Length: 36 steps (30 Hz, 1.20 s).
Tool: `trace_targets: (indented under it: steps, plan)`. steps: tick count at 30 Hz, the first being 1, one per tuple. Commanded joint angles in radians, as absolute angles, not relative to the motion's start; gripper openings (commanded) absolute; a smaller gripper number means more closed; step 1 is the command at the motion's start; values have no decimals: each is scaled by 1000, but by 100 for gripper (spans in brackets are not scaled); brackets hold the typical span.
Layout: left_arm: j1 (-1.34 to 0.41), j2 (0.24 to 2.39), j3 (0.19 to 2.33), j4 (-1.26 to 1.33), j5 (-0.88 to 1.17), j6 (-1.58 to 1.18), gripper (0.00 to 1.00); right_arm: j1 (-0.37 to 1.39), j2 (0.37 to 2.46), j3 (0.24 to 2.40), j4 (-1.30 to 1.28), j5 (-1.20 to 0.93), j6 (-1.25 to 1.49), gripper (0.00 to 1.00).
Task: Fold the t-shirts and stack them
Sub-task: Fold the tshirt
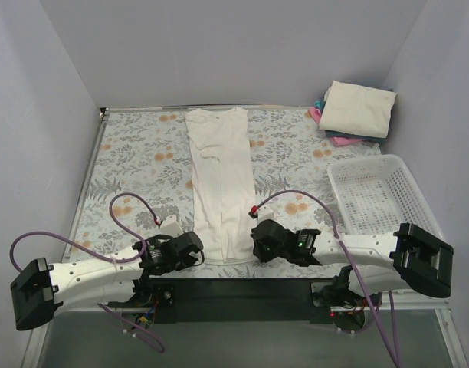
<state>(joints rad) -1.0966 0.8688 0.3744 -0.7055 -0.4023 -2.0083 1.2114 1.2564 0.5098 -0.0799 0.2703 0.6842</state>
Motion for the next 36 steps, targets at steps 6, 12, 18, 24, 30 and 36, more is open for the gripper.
trace_targets:
  steps: [6,12,18,24,30,36]
  plan:
    - [-1085,862,460,-530,-603,-2100,0,1140,1299,693,-121,379,540,1]
    - [-962,876,482,-324,-580,-1884,0,1086,1367,807,-115,414,437,1]
    - [-799,942,479,-134,-494,-1692,0,1006,1448,859,-66,397,362,1]
    - [-603,1146,521,76,-361,-1563,0,888,1560,916,-6,347,288,1]
    - [-546,1305,627,138,-334,-1509,0,828,1660,1025,34,330,239,1]
    - [-457,1423,709,184,-255,-1479,0,762,1767,1158,34,290,201,1]
